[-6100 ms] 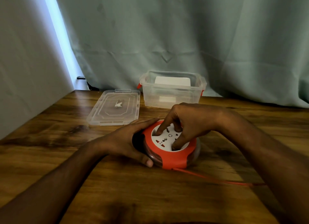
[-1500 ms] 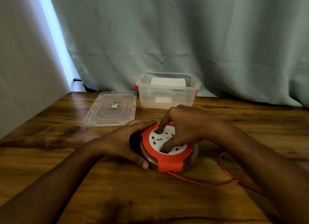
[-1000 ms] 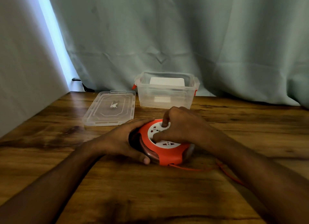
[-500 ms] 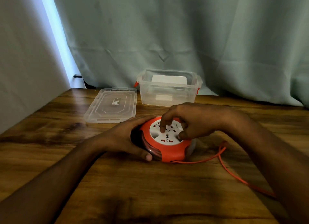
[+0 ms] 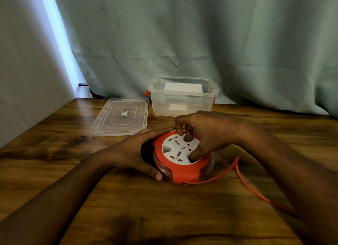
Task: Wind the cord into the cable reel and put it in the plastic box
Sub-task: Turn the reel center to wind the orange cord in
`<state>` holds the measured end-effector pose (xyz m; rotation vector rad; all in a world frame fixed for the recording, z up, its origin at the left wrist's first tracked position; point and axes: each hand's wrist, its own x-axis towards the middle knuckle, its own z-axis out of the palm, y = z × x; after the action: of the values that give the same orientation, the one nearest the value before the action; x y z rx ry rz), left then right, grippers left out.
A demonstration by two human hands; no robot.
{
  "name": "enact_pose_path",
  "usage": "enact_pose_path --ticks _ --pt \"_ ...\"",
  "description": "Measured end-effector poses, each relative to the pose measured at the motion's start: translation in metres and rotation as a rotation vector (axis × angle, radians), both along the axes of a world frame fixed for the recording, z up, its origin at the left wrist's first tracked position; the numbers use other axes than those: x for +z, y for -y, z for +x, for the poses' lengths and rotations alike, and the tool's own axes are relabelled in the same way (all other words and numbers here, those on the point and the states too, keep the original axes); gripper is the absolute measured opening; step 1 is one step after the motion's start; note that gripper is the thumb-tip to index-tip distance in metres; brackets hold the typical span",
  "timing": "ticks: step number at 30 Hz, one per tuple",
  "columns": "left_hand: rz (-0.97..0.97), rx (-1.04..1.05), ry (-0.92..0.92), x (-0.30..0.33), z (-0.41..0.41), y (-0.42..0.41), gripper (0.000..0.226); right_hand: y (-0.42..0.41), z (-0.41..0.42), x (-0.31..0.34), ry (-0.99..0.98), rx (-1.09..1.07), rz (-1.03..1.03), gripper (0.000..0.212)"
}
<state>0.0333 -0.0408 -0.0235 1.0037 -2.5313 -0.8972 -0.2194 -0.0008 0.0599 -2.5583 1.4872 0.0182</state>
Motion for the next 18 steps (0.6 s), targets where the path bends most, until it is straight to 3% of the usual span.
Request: enact_pose_path --ticks 7,18 --pt "0.006 -0.024 -0.006 0.002 -0.001 -0.001 0.119 -0.003 0.006 -0.006 -0.016 0.017 -0.039 0.047" --pt "0.002 -0.028 0.001 0.001 -0.002 -0.001 0.123 -0.004 0.016 -0.017 0.048 -0.016 -0.113 0.044"
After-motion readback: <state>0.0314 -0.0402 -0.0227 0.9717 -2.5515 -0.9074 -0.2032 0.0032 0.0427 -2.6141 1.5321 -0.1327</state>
